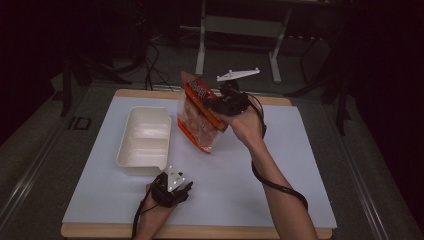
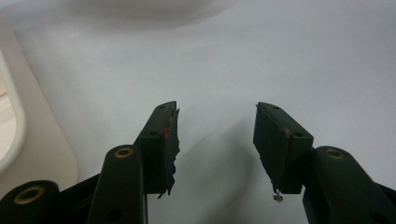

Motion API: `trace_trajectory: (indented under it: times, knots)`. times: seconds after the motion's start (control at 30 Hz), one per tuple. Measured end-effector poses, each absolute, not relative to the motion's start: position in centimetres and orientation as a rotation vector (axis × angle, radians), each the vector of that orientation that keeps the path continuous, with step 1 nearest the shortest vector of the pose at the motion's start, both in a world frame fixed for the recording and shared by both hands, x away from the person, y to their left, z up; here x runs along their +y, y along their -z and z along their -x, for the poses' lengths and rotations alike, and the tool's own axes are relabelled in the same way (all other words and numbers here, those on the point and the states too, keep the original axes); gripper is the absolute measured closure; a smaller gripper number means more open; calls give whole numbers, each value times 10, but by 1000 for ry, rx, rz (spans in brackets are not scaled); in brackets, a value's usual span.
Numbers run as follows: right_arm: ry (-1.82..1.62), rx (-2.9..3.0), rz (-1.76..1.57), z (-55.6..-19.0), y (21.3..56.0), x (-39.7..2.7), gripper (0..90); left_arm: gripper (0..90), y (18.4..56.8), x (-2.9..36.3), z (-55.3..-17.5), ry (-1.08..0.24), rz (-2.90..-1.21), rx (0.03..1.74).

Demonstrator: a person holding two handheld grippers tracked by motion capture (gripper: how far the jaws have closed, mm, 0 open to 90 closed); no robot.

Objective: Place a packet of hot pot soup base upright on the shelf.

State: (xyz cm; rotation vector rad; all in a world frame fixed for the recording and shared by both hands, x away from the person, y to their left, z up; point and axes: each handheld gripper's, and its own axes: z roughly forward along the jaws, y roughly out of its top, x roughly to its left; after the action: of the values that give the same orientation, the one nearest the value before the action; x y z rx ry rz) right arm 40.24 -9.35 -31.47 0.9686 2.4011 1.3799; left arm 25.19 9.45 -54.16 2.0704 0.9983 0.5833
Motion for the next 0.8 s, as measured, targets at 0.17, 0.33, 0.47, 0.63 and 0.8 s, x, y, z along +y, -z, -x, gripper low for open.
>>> trace_trajectory:
  times: [0.17, 0.33, 0.47, 0.63, 0.8]
  knots:
    - [-1379, 2394, -943, -401, 310, -89, 900, 502, 542, 94, -252, -583, -2065, 1001]
    - [-1392, 2379, -931, -401, 307, -79, 900, 502, 542, 94, -252, -582, -2065, 1001]
    - [-1405, 2367, -920, -402, 305, -73, 900, 502, 542, 94, -252, -579, -2064, 1001]
    - [-1409, 2354, -909, -401, 302, -66, 900, 502, 542, 94, -252, -579, -2065, 1000]
    - [-1446, 2333, -917, -403, 299, -60, 900, 502, 542, 94, -252, -579, -2062, 1001]
